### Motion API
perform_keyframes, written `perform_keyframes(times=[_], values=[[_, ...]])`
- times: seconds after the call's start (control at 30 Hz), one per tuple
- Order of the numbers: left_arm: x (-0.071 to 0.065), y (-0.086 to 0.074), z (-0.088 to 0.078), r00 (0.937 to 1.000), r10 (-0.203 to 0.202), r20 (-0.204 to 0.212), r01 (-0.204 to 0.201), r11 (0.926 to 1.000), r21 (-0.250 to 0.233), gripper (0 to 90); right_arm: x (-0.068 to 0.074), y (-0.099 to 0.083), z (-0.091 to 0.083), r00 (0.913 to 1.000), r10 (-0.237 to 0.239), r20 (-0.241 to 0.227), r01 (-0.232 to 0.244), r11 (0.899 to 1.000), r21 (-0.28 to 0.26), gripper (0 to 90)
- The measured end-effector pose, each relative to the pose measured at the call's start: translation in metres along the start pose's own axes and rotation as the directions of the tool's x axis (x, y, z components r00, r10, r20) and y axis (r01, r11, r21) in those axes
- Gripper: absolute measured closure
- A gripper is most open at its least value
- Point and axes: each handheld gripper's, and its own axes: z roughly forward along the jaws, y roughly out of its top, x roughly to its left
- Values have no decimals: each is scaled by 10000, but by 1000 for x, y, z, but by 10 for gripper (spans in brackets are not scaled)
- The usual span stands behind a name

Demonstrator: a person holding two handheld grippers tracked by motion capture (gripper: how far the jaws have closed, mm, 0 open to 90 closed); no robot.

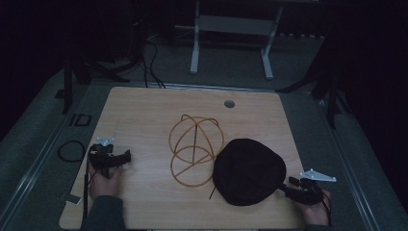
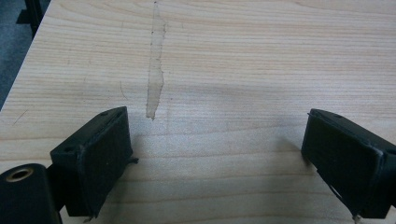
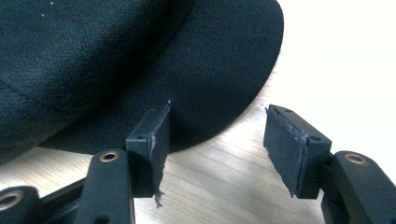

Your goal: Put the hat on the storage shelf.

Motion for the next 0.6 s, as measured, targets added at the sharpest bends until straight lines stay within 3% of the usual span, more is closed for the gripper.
perform_keyframes(times=[0.13,0.17,0.27,0.37,0.5,0.6], values=[[-4,-1,-2,9999,80,113,-78,9998,-160,108,0,0,0,10000,-35,-3,35,10000,24,405],[-5,-2,-2,9999,88,141,-85,9998,-158,149,0,0,0,10000,-19,-79,20,10000,54,402],[-5,-2,-2,9998,127,175,-125,9998,-139,149,0,1,0,9990,104,-441,-101,9999,70,399],[-5,-2,-2,9996,202,205,-199,9997,-140,148,1,3,0,9989,74,-472,-64,9998,210,403],[-5,-2,-2,9995,226,219,-223,9996,-148,148,2,4,-1,9986,-169,-492,190,9988,441,412],[-6,-2,-2,9995,225,240,-221,9997,-143,148,4,7,-3,9973,-611,-401,639,9954,708,415]])
